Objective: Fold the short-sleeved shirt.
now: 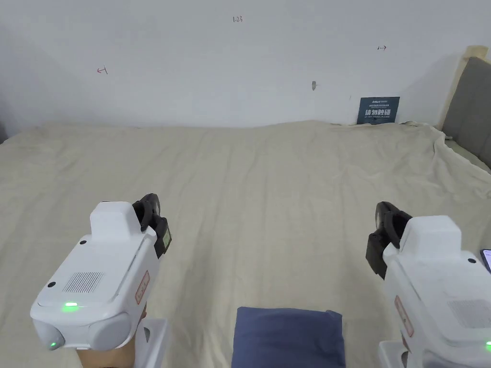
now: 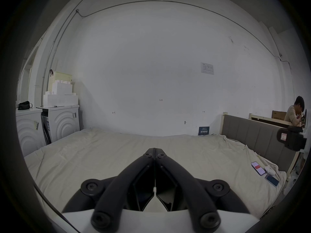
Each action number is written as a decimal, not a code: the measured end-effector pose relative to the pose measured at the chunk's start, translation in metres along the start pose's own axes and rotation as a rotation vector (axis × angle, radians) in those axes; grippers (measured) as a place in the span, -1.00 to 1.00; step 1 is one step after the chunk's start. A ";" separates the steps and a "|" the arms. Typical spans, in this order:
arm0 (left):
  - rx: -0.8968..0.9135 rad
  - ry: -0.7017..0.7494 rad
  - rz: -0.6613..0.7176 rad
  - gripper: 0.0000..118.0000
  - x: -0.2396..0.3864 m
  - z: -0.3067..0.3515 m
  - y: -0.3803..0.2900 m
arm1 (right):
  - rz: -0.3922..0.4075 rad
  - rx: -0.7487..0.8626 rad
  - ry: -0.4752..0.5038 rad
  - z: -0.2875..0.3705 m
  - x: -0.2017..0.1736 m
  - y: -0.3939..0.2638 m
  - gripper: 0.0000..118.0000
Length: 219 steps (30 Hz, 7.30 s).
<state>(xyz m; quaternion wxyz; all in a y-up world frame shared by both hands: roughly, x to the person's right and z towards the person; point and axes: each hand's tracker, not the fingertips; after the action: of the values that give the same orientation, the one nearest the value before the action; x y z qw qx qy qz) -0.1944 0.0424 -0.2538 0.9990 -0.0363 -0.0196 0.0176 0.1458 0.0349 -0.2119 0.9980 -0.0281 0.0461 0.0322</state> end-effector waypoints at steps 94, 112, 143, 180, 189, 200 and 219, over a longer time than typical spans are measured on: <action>-0.956 0.034 0.152 -0.73 -0.306 -0.127 -0.089 | -0.032 -0.207 0.100 -0.087 -0.037 -0.056 -1.00; -1.040 0.350 0.145 -0.37 -0.379 -0.136 -0.152 | 0.005 -0.276 0.111 -0.112 -0.063 -0.066 -1.00; 0.019 0.255 0.015 0.74 -0.079 -0.008 0.041 | -0.001 -0.010 0.003 -0.013 0.016 0.039 -1.00; 0.100 0.005 -0.118 -1.00 0.034 0.012 0.011 | -0.001 0.058 -0.060 0.013 0.037 0.042 -1.00; 0.103 0.005 -0.120 -1.00 0.034 0.013 0.011 | -0.001 0.058 -0.054 0.012 0.037 0.042 -1.00; 0.110 0.006 -0.108 -1.00 0.033 0.016 0.015 | 0.003 0.057 -0.051 0.013 0.036 0.042 -1.00; 0.109 0.010 -0.103 -0.92 0.034 0.016 0.014 | -0.004 0.060 -0.056 0.016 0.036 0.043 -0.98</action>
<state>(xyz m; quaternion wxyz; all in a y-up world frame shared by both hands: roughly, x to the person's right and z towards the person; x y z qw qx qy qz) -0.1612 0.0586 -0.2377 0.9991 0.0193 -0.0157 -0.0331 0.1803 0.0811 -0.2014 0.9994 0.0028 0.0190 0.0298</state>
